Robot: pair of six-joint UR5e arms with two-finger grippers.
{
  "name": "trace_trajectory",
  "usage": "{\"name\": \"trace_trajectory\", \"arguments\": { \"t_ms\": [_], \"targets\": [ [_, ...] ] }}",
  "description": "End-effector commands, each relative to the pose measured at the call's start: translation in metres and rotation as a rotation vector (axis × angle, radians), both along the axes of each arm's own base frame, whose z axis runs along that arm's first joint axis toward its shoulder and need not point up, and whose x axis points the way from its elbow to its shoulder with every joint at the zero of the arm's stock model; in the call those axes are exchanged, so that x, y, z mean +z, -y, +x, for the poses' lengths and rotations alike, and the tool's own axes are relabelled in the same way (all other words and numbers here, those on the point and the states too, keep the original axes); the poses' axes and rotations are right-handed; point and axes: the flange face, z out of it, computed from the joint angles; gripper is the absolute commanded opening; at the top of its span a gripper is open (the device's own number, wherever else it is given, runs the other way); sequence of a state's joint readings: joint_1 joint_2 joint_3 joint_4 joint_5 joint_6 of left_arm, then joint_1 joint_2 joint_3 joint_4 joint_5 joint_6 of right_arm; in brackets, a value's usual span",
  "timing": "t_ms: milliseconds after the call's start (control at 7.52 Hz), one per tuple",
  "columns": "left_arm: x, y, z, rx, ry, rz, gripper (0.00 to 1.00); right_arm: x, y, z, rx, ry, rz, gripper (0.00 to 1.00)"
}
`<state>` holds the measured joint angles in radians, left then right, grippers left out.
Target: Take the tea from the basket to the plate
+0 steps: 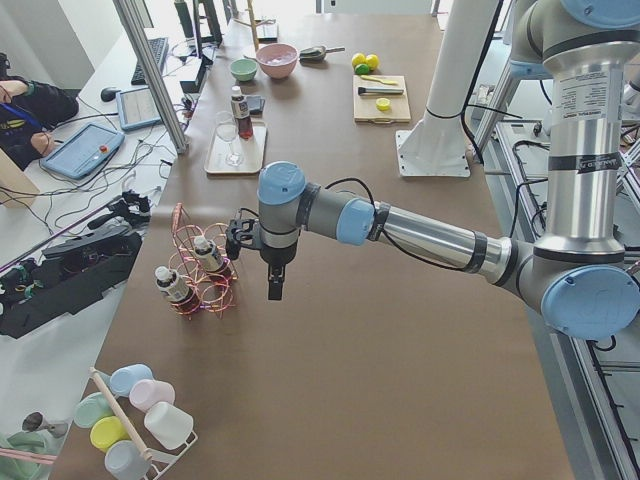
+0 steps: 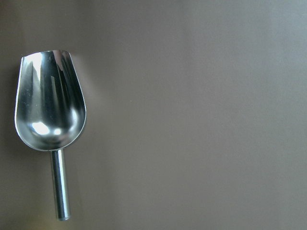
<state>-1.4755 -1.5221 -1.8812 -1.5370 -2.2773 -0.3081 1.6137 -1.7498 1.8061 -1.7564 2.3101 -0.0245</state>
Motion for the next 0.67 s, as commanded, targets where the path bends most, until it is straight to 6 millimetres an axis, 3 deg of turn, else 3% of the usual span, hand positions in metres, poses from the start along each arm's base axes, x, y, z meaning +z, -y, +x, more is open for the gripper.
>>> {"name": "trace_trajectory", "arguments": {
  "t_ms": [0, 266, 532],
  "targets": [
    [0.040, 0.000, 0.011, 0.025, 0.008, -0.103, 0.98, 0.000, 0.000, 0.000, 0.000, 0.000, 0.000, 1.00],
    [0.054, -0.004, 0.013, 0.033, -0.014, -0.133, 0.98, 0.000, 0.001, -0.001, -0.002, 0.000, 0.000, 1.00],
    [0.081, -0.007, 0.010, 0.087, -0.062, -0.135, 0.98, 0.000, 0.001, 0.000, -0.002, -0.001, 0.000, 1.00]
  ]
}}
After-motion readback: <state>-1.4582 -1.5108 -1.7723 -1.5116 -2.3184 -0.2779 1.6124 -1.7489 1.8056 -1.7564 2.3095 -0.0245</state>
